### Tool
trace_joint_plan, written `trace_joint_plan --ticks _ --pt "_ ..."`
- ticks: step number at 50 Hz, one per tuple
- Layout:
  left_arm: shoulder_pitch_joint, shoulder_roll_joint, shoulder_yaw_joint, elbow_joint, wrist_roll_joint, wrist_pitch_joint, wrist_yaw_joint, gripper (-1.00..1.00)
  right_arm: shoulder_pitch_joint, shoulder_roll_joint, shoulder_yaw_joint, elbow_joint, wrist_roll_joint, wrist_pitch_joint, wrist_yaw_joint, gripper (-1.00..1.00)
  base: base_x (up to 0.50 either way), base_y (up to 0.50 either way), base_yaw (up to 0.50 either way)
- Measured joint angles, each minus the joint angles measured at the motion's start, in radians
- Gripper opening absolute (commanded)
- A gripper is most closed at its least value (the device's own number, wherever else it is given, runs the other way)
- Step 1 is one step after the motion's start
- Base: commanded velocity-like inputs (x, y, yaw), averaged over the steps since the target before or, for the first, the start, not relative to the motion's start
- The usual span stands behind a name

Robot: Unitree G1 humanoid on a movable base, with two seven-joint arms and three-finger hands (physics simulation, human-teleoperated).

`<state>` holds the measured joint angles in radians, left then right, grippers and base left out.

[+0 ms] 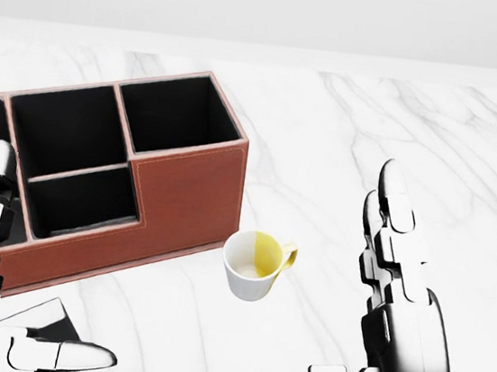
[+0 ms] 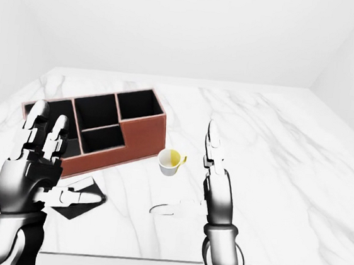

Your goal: Pick up the book and place it in the front compartment of the caddy.

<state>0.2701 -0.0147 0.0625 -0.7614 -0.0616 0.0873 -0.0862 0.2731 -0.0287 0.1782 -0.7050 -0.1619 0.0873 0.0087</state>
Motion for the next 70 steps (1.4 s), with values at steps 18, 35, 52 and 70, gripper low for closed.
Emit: trace_joint_plan --ticks 18,35,52,70 --pt "-0.008 0.0 0.008 -0.003 0.0 0.0 -0.002 1.0 -0.005 0.002 0.001 0.009 -0.004 0.0 0.001 1.0 0.5 0.0 0.0" --pt "0.027 0.003 0.01 -0.05 0.023 0.0 -0.026 1.0 -0.003 0.005 -0.009 0.006 0.016 0.0 -0.002 1.0 0.19 0.0 0.0" --pt "0.198 0.012 0.023 -0.104 0.23 -0.02 -0.185 1.0 0.009 0.003 -0.022 -0.005 0.028 0.0 0.005 1.0 0.0 0.0 0.0" --pt "0.269 -0.074 0.143 -0.046 0.459 -0.164 -0.269 1.0 0.015 0.003 -0.026 -0.016 0.027 0.0 0.007 1.0 0.0 0.0 0.0"
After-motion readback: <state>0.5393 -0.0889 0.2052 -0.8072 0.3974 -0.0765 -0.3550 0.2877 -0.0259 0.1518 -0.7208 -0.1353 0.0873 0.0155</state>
